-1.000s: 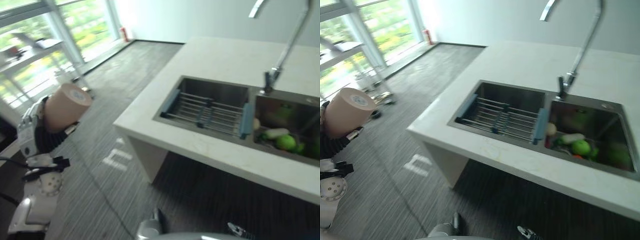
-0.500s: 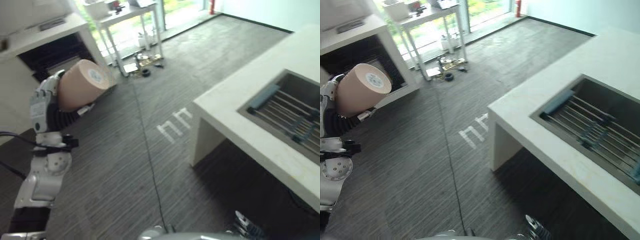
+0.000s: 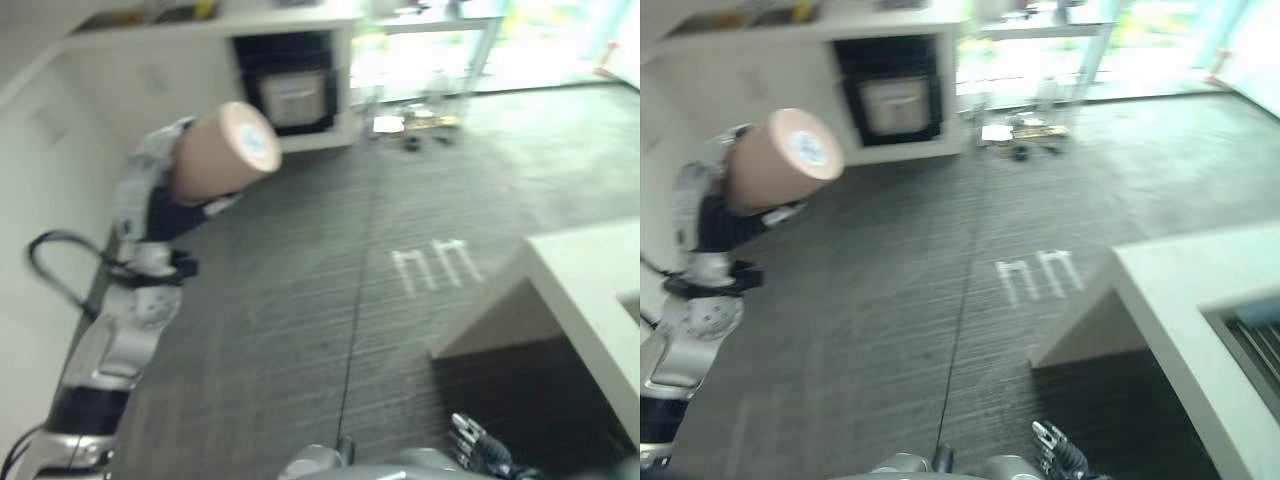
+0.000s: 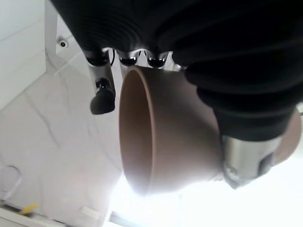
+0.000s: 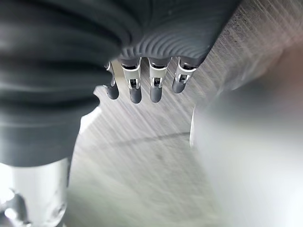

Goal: Place the dishes in the dishwasher.

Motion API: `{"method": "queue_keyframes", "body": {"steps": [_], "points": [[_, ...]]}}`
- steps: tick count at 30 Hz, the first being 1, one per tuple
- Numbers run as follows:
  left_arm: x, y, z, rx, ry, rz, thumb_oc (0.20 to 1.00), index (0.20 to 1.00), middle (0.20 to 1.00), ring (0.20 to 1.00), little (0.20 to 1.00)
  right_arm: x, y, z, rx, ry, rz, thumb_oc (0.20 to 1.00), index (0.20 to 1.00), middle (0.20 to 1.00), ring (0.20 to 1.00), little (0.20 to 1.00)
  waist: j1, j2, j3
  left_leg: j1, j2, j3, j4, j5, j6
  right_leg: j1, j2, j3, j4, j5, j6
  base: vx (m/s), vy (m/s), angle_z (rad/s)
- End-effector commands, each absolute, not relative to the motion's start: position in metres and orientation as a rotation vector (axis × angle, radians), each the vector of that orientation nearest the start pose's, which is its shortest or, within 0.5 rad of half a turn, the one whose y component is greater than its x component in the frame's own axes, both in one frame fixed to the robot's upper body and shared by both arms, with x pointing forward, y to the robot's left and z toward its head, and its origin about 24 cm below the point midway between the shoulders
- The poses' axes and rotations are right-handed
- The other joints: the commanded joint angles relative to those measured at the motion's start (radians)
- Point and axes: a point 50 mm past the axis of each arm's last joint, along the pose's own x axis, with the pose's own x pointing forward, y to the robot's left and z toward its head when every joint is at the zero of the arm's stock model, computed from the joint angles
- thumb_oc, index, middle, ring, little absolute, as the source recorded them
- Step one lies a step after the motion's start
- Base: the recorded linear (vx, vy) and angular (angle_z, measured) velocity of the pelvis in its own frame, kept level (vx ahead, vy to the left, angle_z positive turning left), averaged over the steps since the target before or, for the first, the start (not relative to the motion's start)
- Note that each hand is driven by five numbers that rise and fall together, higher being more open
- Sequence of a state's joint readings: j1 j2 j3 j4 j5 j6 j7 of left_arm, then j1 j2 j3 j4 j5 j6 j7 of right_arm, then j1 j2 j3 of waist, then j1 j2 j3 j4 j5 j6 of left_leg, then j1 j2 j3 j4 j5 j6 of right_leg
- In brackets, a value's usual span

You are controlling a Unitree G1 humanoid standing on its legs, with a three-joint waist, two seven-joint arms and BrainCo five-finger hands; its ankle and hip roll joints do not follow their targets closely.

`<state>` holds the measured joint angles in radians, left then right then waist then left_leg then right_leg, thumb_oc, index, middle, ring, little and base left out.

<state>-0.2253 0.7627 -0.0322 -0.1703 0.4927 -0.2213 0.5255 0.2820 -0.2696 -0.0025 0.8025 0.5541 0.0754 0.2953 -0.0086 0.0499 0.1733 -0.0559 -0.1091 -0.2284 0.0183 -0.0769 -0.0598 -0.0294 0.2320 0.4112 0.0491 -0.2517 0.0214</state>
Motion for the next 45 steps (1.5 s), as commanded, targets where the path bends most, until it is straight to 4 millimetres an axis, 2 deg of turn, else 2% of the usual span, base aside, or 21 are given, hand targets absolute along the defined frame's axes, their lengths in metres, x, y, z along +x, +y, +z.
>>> {"method": "queue_keyframes", "body": {"steps": [1,5,9,16,19,29,33,34,35,37,39,42,45], "points": [[0.246,0.261,0.213,1.155,-0.829,0.399,0.2,0.2,0.2,0.2,0.2,0.092,-0.248,-0.145,0.37,1.026,-0.142,1.0,1.0,1.0,1.0,1.0,0.015,-0.032,-0.08,0.123,0.059,0.141,0.039,-0.043,0.072,0.065,-0.299,-0.454,-0.015,0.202,0.113,0.06,-0.269,1.23],[0.247,0.256,0.221,1.135,-0.834,0.384,0.2,0.2,0.2,0.2,0.2,0.09,-0.253,-0.147,0.376,1.038,-0.171,1.0,1.0,1.0,1.0,1.0,0.038,-0.035,-0.077,0.097,0.089,0.155,0.073,-0.031,0.041,0.112,-0.284,-0.48,-0.059,0.194,0.085,0.04,-0.17,1.15],[0.252,0.243,0.228,1.1,-0.883,0.319,0.2,0.2,0.2,0.2,0.2,0.088,-0.259,-0.146,0.41,0.992,-0.257,1.0,1.0,1.0,1.0,1.0,0.007,-0.03,-0.068,0.088,0.168,0.311,0.077,0.006,-0.003,0.135,-0.302,-0.589,-0.071,0.191,0.078,-0.01,-0.058,0.12],[0.257,0.232,0.222,1.122,-0.878,0.272,0.2,0.2,0.2,0.2,0.2,0.082,-0.251,-0.15,0.453,0.996,-0.268,1.0,1.0,1.0,1.0,1.0,-0.018,-0.009,-0.079,0.161,0.2,0.399,-0.015,0.027,-0.014,0.156,-0.339,-0.656,-0.081,0.197,0.097,0.04,0.068,0.14],[0.257,0.233,0.225,1.127,-0.881,0.258,0.2,0.2,0.2,0.2,0.2,0.083,-0.244,-0.151,0.445,1.003,-0.235,1.0,1.0,1.0,1.0,1.0,-0.017,-0.012,-0.085,0.169,0.198,0.411,0.003,0.01,-0.011,0.161,-0.351,-0.651,-0.096,0.214,0.111,0.07,0.03,-0.12],[0.256,0.238,0.225,1.129,-0.86,0.247,0.2,0.2,0.2,0.2,0.2,0.081,-0.244,-0.151,0.432,1.024,-0.237,1.0,1.0,1.0,1.0,1.0,-0.033,-0.015,-0.09,0.188,0.201,0.442,0.002,-0.005,-0.001,0.158,-0.355,-0.624,-0.119,0.237,0.126,0.03,-0.002,-0.1],[0.257,0.239,0.228,1.103,-0.882,0.252,0.2,0.2,0.2,0.2,0.2,0.069,-0.244,-0.154,0.41,1.077,-0.202,1.0,1.0,1.0,1.0,1.0,-0.044,-0.017,-0.093,0.19,0.199,0.456,0.023,-0.019,0.003,0.157,-0.353,-0.607,-0.122,0.24,0.126,0.04,0.005,-0.15],[0.282,0.215,0.173,1.108,-0.625,0.047,0.2,0.2,0.2,0.2,0.2,0.135,-0.231,-0.126,0.42,0.865,0.055,1.0,1.0,1.0,1.0,1.0,-0.043,-0.043,-0.068,0.111,0.155,0.447,0.108,-0.016,0.018,0.153,-0.291,-0.62,-0.005,0.155,0.071,0.02,-0.001,-0.09],[0.283,0.214,0.173,1.108,-0.628,0.044,0.2,0.2,0.2,0.2,0.2,0.134,-0.231,-0.126,0.423,0.866,0.054,1.0,1.0,1.0,1.0,1.0,-0.046,-0.042,-0.069,0.116,0.16,0.457,0.098,-0.01,0.015,0.154,-0.291,-0.627,-0.009,0.156,0.071,-0.01,-0.002,0.09],[0.284,0.215,0.176,1.108,-0.632,0.049,0.2,0.2,0.2,0.2,0.2,0.137,-0.228,-0.126,0.442,0.855,0.07,1.0,1.0,1.0,1.0,1.0,-0.044,-0.031,-0.074,0.141,0.153,0.43,0.024,0.018,0.013,0.151,-0.281,-0.619,-0.022,0.169,0.075,-0.01,-0.011,0.12],[0.288,0.217,0.18,1.093,-0.631,0.047,0.2,0.2,0.2,0.2,0.2,0.139,-0.229,-0.126,0.472,0.853,0.056,1.0,1.0,1.0,1.0,1.0,-0.047,-0.024,-0.08,0.162,0.163,0.445,-0.039,0.049,-0.002,0.158,-0.278,-0.638,-0.06,0.188,0.08,-0.01,-0.053,-0.07],[0.293,0.217,0.181,1.071,-0.603,0.044,0.2,0.2,0.2,0.2,0.2,0.138,-0.229,-0.128,0.504,0.873,0.032,1.0,1.0,1.0,1.0,1.0,-0.041,-0.022,-0.085,0.172,0.159,0.431,-0.058,0.05,-0.007,0.165,-0.275,-0.638,-0.075,0.189,0.083,0.03,-0.081,0.06],[0.293,0.213,0.178,1.078,-0.593,0.036,0.2,0.2,0.2,0.2,0.2,0.144,-0.226,-0.124,0.495,0.821,0.041,1.0,1.0,1.0,1.0,1.0,-0.046,-0.027,-0.088,0.164,0.165,0.434,-0.033,0.048,-0.008,0.162,-0.266,-0.629,-0.063,0.179,0.076,0.04,-0.132,0.03]]}}
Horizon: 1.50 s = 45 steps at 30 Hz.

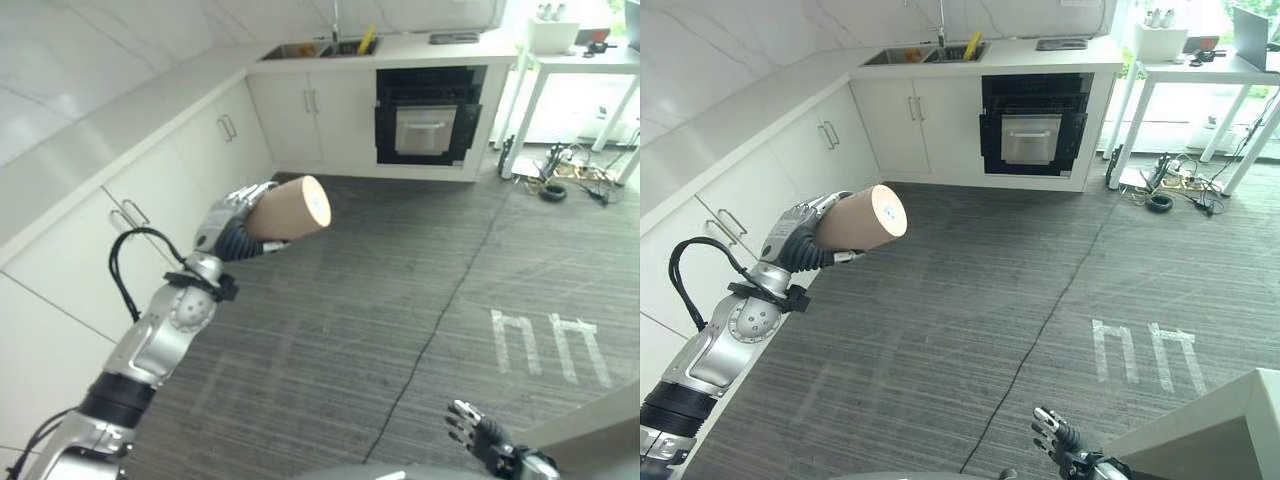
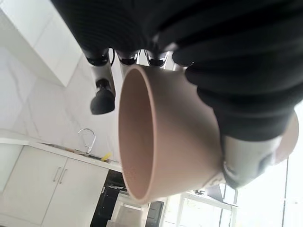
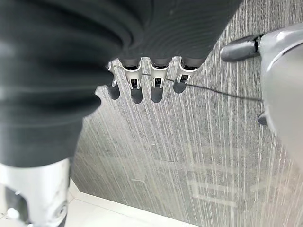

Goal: Place the dishes in the dishwasher.

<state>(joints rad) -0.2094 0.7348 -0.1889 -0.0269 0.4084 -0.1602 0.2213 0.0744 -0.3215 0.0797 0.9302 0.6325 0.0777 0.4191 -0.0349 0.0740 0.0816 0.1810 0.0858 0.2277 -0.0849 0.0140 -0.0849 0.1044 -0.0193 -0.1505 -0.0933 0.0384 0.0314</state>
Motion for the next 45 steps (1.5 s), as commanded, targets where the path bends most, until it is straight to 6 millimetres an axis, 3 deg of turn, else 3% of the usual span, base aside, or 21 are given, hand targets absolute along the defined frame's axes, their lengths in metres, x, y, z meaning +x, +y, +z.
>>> {"method": "queue_keyframes", "body": {"steps": [1,4,6,9,12,14,18,21,22,23,25,27,30,32,35,37,38,41,43,44,45], "points": [[0.294,0.214,0.179,1.075,-0.592,0.042,0.2,0.2,0.2,0.2,0.2,0.147,-0.225,-0.123,0.491,0.814,0.038,1.0,1.0,1.0,1.0,1.0,-0.021,-0.054,0.003,-0.081,-0.029,-0.024,0.089,-0.048,0.018,0.026,-0.015,-0.062,0.086,-0.114,0.064,0.03,-0.121,0.0],[0.29,0.221,0.181,1.043,-0.61,0.085,0.2,0.2,0.2,0.2,0.2,0.153,-0.226,-0.119,0.46,0.794,0.043,1.0,1.0,1.0,1.0,1.0,-0.014,-0.076,0.016,-0.145,-0.032,-0.045,0.28,-0.108,0.031,0.023,-0.014,-0.025,0.127,-0.136,0.043,0.07,-0.134,-0.08],[0.285,0.222,0.177,1.034,-0.609,0.084,0.2,0.2,0.2,0.2,0.2,0.156,-0.223,-0.117,0.421,0.799,0.093,1.0,1.0,1.0,1.0,1.0,0.007,-0.098,0.054,-0.326,-0.034,-0.09,0.6,-0.059,0.046,0.034,-0.002,0.006,0.155,-0.138,0.002,0.15,-0.135,-0.49],[0.285,0.221,0.172,1.037,-0.586,0.067,0.2,0.2,0.2,0.2,0.2,0.157,-0.216,-0.12,0.411,0.818,0.127,1.0,1.0,1.0,1.0,1.0,0.028,-0.065,0.071,-0.362,-0.032,-0.11,0.409,0.064,0.024,0.071,0.046,0.023,0.156,-0.168,-0.007,0.36,0.103,-0.43],[0.283,0.218,0.168,1.021,-0.583,0.069,0.2,0.2,0.2,0.2,0.2,0.153,-0.214,-0.12,0.391,0.829,0.115,1.0,1.0,1.0,1.0,1.0,0.041,-0.051,0.078,-0.407,0.017,-0.062,0.168,0.214,-0.012,0.124,0.022,-0.043,0.138,-0.175,0.004,0.56,0.302,-0.63],[0.284,0.218,0.167,1.021,-0.587,0.064,0.2,0.2,0.2,0.2,0.2,0.149,-0.218,-0.12,0.391,0.828,0.099,1.0,1.0,1.0,1.0,1.0,0.029,-0.052,0.069,-0.404,0.044,0.003,0.156,0.178,-0.025,0.139,-0.014,-0.102,0.184,-0.22,0.021,0.55,0.341,0.29],[0.284,0.217,0.165,1.043,-0.566,0.032,0.2,0.2,0.2,0.2,0.2,0.147,-0.218,-0.122,0.43,0.839,0.058,1.0,1.0,1.0,1.0,1.0,0.053,-0.057,0.045,-0.373,-0.007,-0.012,0.192,0.093,0.025,0.184,-0.032,-0.087,0.292,-0.298,0.053,0.48,0.306,-0.11],[0.289,0.213,0.17,1.065,-0.598,-0.018,0.2,0.2,0.2,0.2,0.2,0.142,-0.21,-0.123,0.465,0.818,0.03,1.0,1.0,1.0,1.0,1.0,0.049,-0.084,0.018,-0.319,-0.105,-0.014,0.18,0.023,0.095,0.15,-0.068,-0.053,0.518,-0.131,0.142,0.52,0.358,-0.09],[0.292,0.215,0.176,1.076,-0.603,-0.037,0.2,0.2,0.2,0.2,0.2,0.141,-0.205,-0.123,0.493,0.802,0.004,1.0,1.0,1.0,1.0,1.0,0.05,-0.088,0.015,-0.297,-0.139,-0.021,0.176,-0.008,0.13,0.094,-0.077,-0.043,0.682,-0.022,0.193,0.5,0.376,0.54],[0.292,0.221,0.178,1.077,-0.591,-0.042,0.2,0.2,0.2,0.2,0.2,0.14,-0.198,-0.124,0.49,0.803,0.014,1.0,1.0,1.0,1.0,1.0,0.044,-0.057,0.024,-0.218,-0.152,-0.031,0.124,-0.021,0.16,-0.069,-0.124,-0.049,0.883,0.064,0.195,0.42,0.291,0.49],[0.288,0.225,0.176,1.083,-0.588,-0.031,0.2,0.2,0.2,0.2,0.2,0.143,-0.197,-0.122,0.472,0.79,0.035,1.0,1.0,1.0,1.0,1.0,0.02,-0.036,0.046,-0.173,-0.151,-0.05,0.107,-0.025,0.165,-0.184,-0.075,-0.052,0.849,0.022,0.17,0.3,0.085,0.01],[0.285,0.223,0.172,1.1,-0.589,-0.018,0.2,0.2,0.2,0.2,0.2,0.146,-0.198,-0.118,0.473,0.771,0.047,1.0,1.0,1.0,1.0,1.0,-0.014,-0.037,0.075,-0.101,-0.158,-0.087,0.09,-0.046,0.157,-0.235,-0.065,-0.066,0.65,0.002,0.146,0.29,-0.094,0.11],[0.282,0.22,0.17,1.109,-0.607,-0.006,0.2,0.2,0.2,0.2,0.2,0.148,-0.203,-0.115,0.498,0.747,0.039,1.0,1.0,1.0,1.0,1.0,-0.047,-0.058,0.104,-0.036,-0.159,-0.109,0.087,-0.11,0.145,-0.254,-0.108,-0.049,0.269,0.097,0.164,0.35,-0.226,0.55],[0.28,0.218,0.168,1.105,-0.615,-0.027,0.2,0.2,0.2,0.2,0.2,0.147,-0.203,-0.116,0.546,0.732,0.013,1.0,1.0,1.0,1.0,1.0,-0.056,-0.056,0.116,0.005,-0.141,-0.105,0.085,-0.144,0.142,-0.288,-0.141,-0.03,0.201,0.142,0.185,0.34,-0.191,1.0],[0.277,0.214,0.161,1.111,-0.621,-0.047,0.2,0.2,0.2,0.2,0.2,0.151,-0.203,-0.116,0.549,0.714,0.003,1.0,1.0,1.0,1.0,1.0,-0.052,-0.059,0.104,0.018,-0.12,-0.099,0.144,-0.185,0.136,-0.258,-0.133,-0.031,0.205,0.103,0.181,0.56,-0.377,0.71],[0.276,0.21,0.154,1.096,-0.609,-0.04,0.2,0.2,0.2,0.2,0.2,0.156,-0.21,-0.115,0.514,0.729,0.011,1.0,1.0,1.0,1.0,1.0,-0.058,-0.056,0.075,0.004,-0.072,-0.093,0.296,-0.157,0.093,-0.212,-0.065,-0.007,0.246,0.005,0.107,0.61,-0.443,0.09],[0.275,0.211,0.156,1.091,-0.609,-0.036,0.2,0.2,0.2,0.2,0.2,0.158,-0.213,-0.113,0.483,0.734,0.037,1.0,1.0,1.0,1.0,1.0,-0.05,-0.058,0.065,-0.039,-0.043,-0.092,0.419,-0.081,0.058,-0.173,-0.042,-0.009,0.235,-0.026,0.074,0.43,-0.381,-0.51],[0.272,0.221,0.165,1.055,-0.591,-0.028,0.2,0.2,0.2,0.2,0.2,0.154,-0.228,-0.113,0.427,0.734,0.052,1.0,1.0,1.0,1.0,1.0,-0.02,-0.074,0.066,-0.288,0.024,-0.111,0.942,0.031,0.024,-0.064,-0.003,-0.034,0.232,-0.109,-0.02,0.49,-0.433,-0.99],[0.274,0.221,0.165,1.059,-0.584,-0.041,0.2,0.2,0.2,0.2,0.2,0.157,-0.229,-0.112,0.428,0.731,0.064,1.0,1.0,1.0,1.0,1.0,0.003,-0.071,0.081,-0.358,-0.048,-0.128,0.765,0.018,0.053,0.008,0.023,-0.006,0.196,-0.121,-0.022,0.6,-0.113,-1.17],[0.275,0.221,0.166,1.054,-0.583,-0.033,0.2,0.2,0.2,0.2,0.2,0.16,-0.223,-0.113,0.417,0.736,0.072,1.0,1.0,1.0,1.0,1.0,0.015,-0.06,0.085,-0.332,-0.079,-0.133,0.435,0.047,0.042,0.045,0.034,0.012,0.153,-0.128,0.0,0.66,0.149,-1.37],[0.274,0.22,0.164,1.054,-0.583,-0.031,0.2,0.2,0.2,0.2,0.2,0.161,-0.22,-0.113,0.418,0.742,0.071,1.0,1.0,1.0,1.0,1.0,0.025,-0.05,0.084,-0.336,-0.089,-0.169,0.297,0.078,0.031,0.056,0.037,0.027,0.144,-0.131,0.011,0.68,0.246,-1.58]]}}
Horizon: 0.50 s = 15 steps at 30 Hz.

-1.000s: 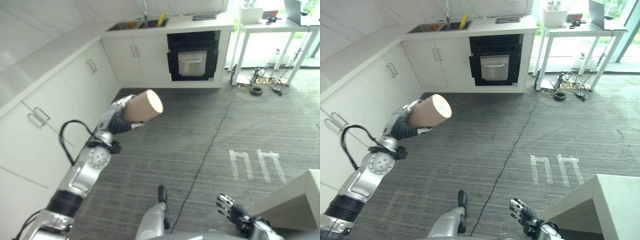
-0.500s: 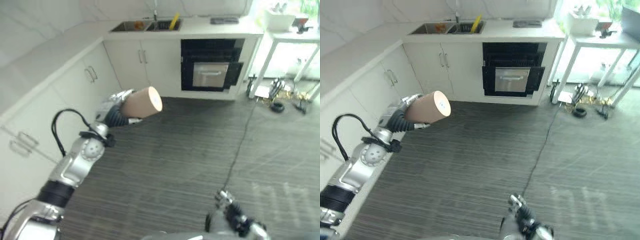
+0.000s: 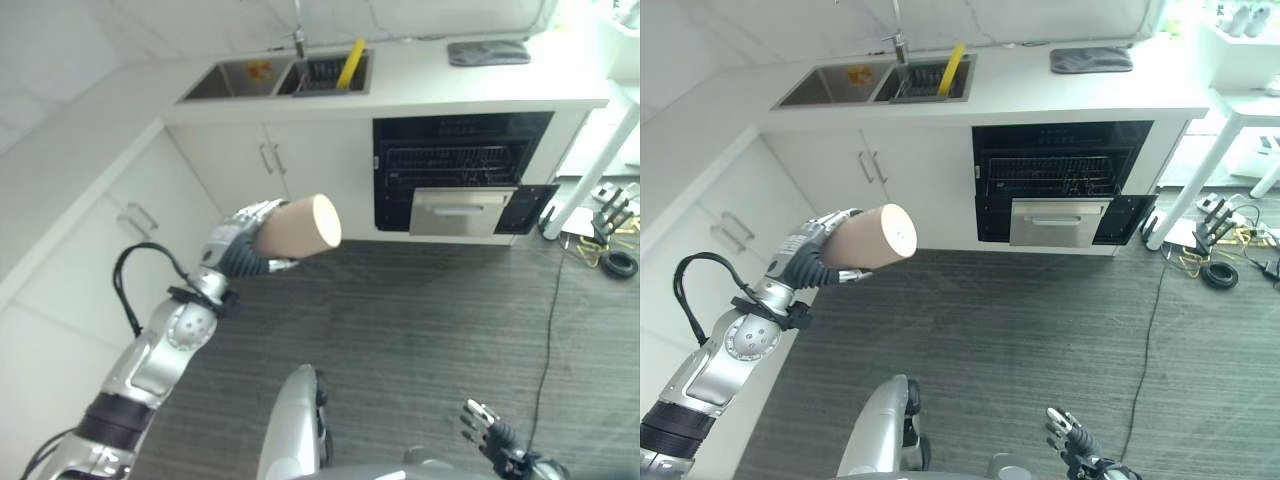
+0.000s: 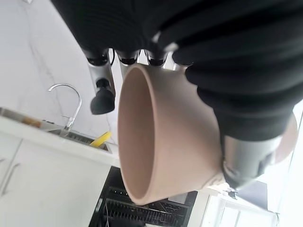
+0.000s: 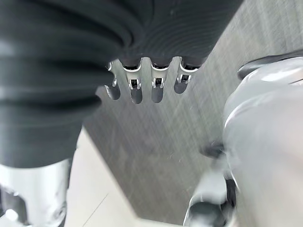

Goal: Place the dishes in the dishwasher.

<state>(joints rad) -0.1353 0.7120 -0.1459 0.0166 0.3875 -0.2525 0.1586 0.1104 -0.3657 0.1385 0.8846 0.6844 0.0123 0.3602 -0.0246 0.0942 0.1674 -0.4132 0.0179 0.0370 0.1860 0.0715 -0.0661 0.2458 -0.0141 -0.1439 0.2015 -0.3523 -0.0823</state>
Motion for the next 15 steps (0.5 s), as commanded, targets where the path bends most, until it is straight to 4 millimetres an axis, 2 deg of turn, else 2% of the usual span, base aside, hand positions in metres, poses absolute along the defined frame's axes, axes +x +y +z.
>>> {"method": "queue_keyframes", "body": {"steps": [1,2,3,7,15], "points": [[0.2726,0.2178,0.1607,1.058,-0.585,-0.027,0.2,0.2,0.2,0.2,0.2,0.1583,-0.2142,-0.115,0.414,0.749,0.077,1.0,1.0,1.0,1.0,1.0,0.023,-0.066,-0.002,0.236,-0.02,0.01,-0.039,0.052,-0.004,-0.073,0.019,0.019,-0.157,0.259,0.135,0.57,0.209,-1.7],[0.2715,0.2179,0.1577,1.057,-0.585,-0.025,0.2,0.2,0.2,0.2,0.2,0.1568,-0.2133,-0.1152,0.416,0.755,0.071,1.0,1.0,1.0,1.0,1.0,0.017,-0.07,-0.011,0.246,-0.01,0.048,-0.042,0.039,-0.004,-0.074,0.006,-0.004,-0.163,0.26,0.139,0.58,0.253,-1.15],[0.2688,0.2188,0.1554,1.063,-0.575,-0.016,0.2,0.2,0.2,0.2,0.2,0.1553,-0.2129,-0.1164,0.416,0.767,0.078,1.0,1.0,1.0,1.0,1.0,0.022,-0.07,-0.016,0.286,-0.023,0.034,-0.06,-0.011,0.013,-0.078,-0.007,-0.008,-0.147,0.253,0.149,0.41,0.22,-0.63],[0.2672,0.2216,0.159,1.066,-0.585,-0.02,0.2,0.2,0.2,0.2,0.2,0.1523,-0.2094,-0.1169,0.413,0.768,0.081,1.0,1.0,1.0,1.0,1.0,0.018,-0.063,-0.028,0.362,-0.037,0.036,-0.113,-0.047,0.024,-0.079,-0.015,-0.022,-0.135,0.238,0.158,0.21,0.142,-0.7],[0.2689,0.2205,0.1582,1.072,-0.591,-0.054,0.2,0.2,0.2,0.2,0.2,0.1495,-0.2089,-0.1181,0.406,0.785,0.083,1.0,1.0,1.0,1.0,1.0,0.019,-0.059,-0.033,0.411,-0.053,0.032,-0.124,-0.088,0.036,-0.113,-0.038,-0.05,-0.083,0.226,0.18,0.09,0.105,0.36]]}}
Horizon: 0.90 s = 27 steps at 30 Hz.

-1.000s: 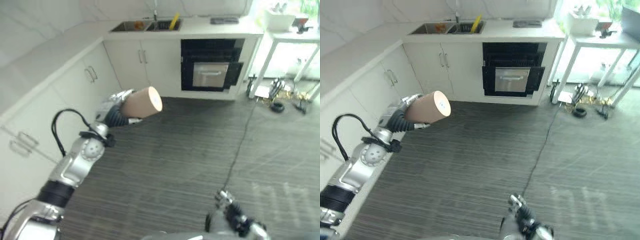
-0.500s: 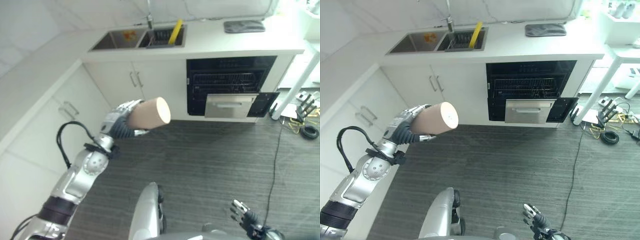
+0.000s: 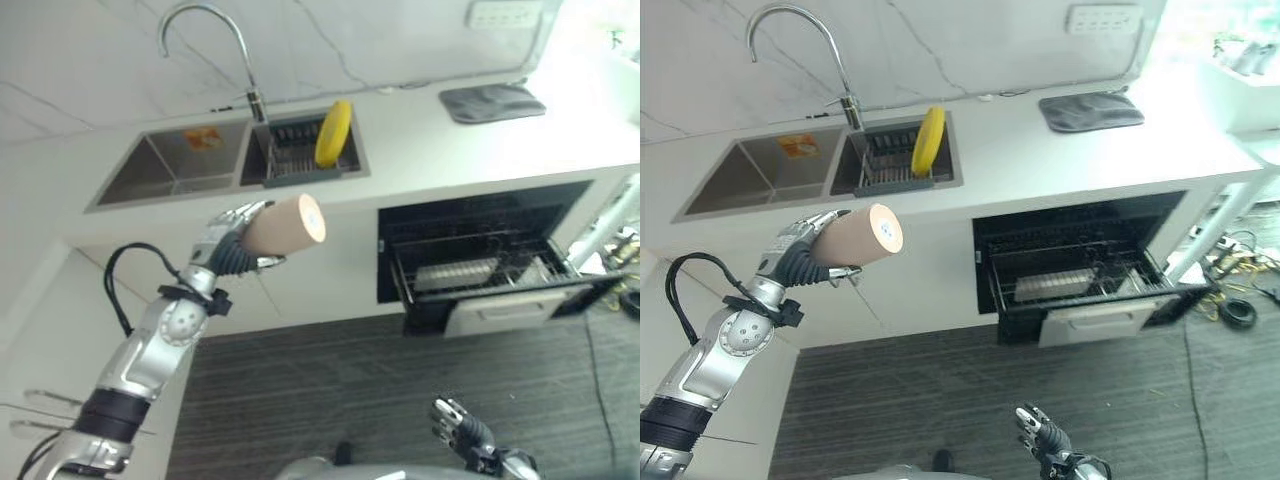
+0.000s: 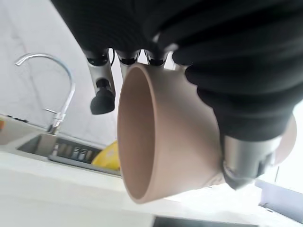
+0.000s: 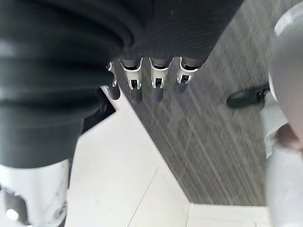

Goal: Place the dishes in the dishwasher.

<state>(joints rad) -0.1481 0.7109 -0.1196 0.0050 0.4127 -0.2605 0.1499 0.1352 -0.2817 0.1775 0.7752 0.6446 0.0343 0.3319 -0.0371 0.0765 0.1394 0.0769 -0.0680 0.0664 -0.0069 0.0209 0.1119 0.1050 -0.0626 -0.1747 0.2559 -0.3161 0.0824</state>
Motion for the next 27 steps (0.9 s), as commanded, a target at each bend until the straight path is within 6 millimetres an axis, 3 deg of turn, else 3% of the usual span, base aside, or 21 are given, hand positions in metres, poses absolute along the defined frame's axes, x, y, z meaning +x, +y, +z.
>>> {"method": "queue_keyframes", "body": {"steps": [1,4,7,8,10,11,13,15,17,20,23,27], "points": [[0.269,0.22,0.158,1.072,-0.593,-0.061,0.2,0.2,0.2,0.2,0.2,0.151,-0.209,-0.118,0.407,0.779,0.083,1.0,1.0,1.0,1.0,1.0,0.035,-0.041,-0.002,-0.081,0.032,0.002,0.083,-0.047,-0.138,0.019,0.006,-0.026,-0.111,0.182,0.016,0.04,0.127,0.09],[0.269,0.219,0.16,1.084,-0.605,-0.076,0.2,0.2,0.2,0.2,0.2,0.155,-0.207,-0.113,0.411,0.749,0.083,1.0,1.0,1.0,1.0,1.0,0.037,-0.044,0.007,-0.076,0.023,0.005,0.103,-0.071,-0.103,-0.045,-0.009,-0.029,0.073,0.213,0.048,0.03,0.111,0.17],[0.27,0.219,0.16,1.116,-0.614,-0.089,0.2,0.2,0.2,0.2,0.2,0.157,-0.202,-0.11,0.424,0.713,0.077,1.0,1.0,1.0,1.0,1.0,0.026,-0.038,0.026,-0.05,0.002,-0.013,0.102,-0.092,-0.053,-0.181,-0.016,0.001,0.38,0.303,0.093,0.02,0.038,-0.12],[0.269,0.22,0.159,1.118,-0.612,-0.087,0.2,0.2,0.2,0.2,0.2,0.156,-0.201,-0.11,0.423,0.713,0.08,1.0,1.0,1.0,1.0,1.0,0.026,-0.035,0.029,-0.035,-0.002,-0.022,0.095,-0.096,-0.048,-0.204,-0.035,0.002,0.397,0.322,0.09,0.05,-0.076,-0.21],[0.268,0.222,0.159,1.128,-0.612,-0.071,0.2,0.2,0.2,0.2,0.2,0.157,-0.199,-0.109,0.414,0.706,0.102,1.0,1.0,1.0,1.0,1.0,0.027,-0.031,0.038,-0.007,0.004,-0.022,0.093,-0.112,-0.049,-0.212,-0.102,-0.021,0.303,0.34,0.082,0.05,-0.216,-0.06],[0.268,0.223,0.16,1.141,-0.611,-0.053,0.2,0.2,0.2,0.2,0.2,0.159,-0.198,-0.108,0.409,0.704,0.124,1.0,1.0,1.0,1.0,1.0,0.025,-0.035,0.047,0.014,0.011,-0.018,0.095,-0.138,-0.051,-0.211,-0.148,-0.018,0.197,0.373,0.091,0.03,-0.355,-0.14],[0.268,0.227,0.161,1.158,-0.612,-0.029,0.2,0.2,0.2,0.2,0.2,0.164,-0.194,-0.107,0.405,0.702,0.155,1.0,1.0,1.0,1.0,1.0,0.02,-0.038,0.053,0.04,0.047,-0.022,0.09,-0.158,-0.067,-0.189,-0.193,0.032,0.076,0.41,0.113,0.04,-0.505,-0.28],[0.268,0.225,0.161,1.162,-0.62,-0.03,0.2,0.2,0.2,0.2,0.2,0.163,-0.192,-0.107,0.395,0.712,0.176,1.0,1.0,1.0,1.0,1.0,0.012,-0.036,0.051,0.034,0.093,-0.056,0.094,-0.139,-0.096,-0.118,-0.156,0.077,-0.006,0.312,0.119,0.05,-0.517,-0.02],[0.267,0.224,0.16,1.152,-0.616,-0.021,0.2,0.2,0.2,0.2,0.2,0.162,-0.193,-0.108,0.362,0.735,0.206,1.0,1.0,1.0,1.0,1.0,0.019,-0.046,0.042,0.02,0.131,-0.058,0.116,-0.123,-0.136,-0.05,-0.132,0.059,-0.086,0.261,0.108,0.06,-0.432,0.46],[0.262,0.223,0.161,1.134,-0.603,-0.002,0.2,0.2,0.2,0.2,0.2,0.166,-0.197,-0.106,0.331,0.747,0.223,1.0,1.0,1.0,1.0,1.0,0.04,-0.059,0.025,0.008,0.196,-0.033,0.11,-0.089,-0.19,-0.002,-0.117,-0.002,-0.193,0.268,0.088,0.01,-0.419,-0.03],[0.261,0.224,0.166,1.131,-0.617,0.006,0.2,0.2,0.2,0.2,0.2,0.17,-0.203,-0.104,0.329,0.735,0.221,1.0,1.0,1.0,1.0,1.0,0.039,-0.056,0.017,-0.003,0.254,-0.002,0.072,-0.035,-0.223,0.011,-0.084,-0.024,-0.252,0.273,0.057,-0.04,-0.387,-0.03],[0.262,0.219,0.166,1.113,-0.631,-0.013,0.2,0.2,0.2,0.2,0.2,0.165,-0.206,-0.106,0.312,0.74,0.217,1.0,1.0,1.0,1.0,1.0,0.024,-0.051,0.008,-0.039,0.282,0.024,0.073,0.04,-0.245,0.022,-0.054,-0.041,-0.272,0.26,0.026,-0.01,-0.184,-0.02]]}}
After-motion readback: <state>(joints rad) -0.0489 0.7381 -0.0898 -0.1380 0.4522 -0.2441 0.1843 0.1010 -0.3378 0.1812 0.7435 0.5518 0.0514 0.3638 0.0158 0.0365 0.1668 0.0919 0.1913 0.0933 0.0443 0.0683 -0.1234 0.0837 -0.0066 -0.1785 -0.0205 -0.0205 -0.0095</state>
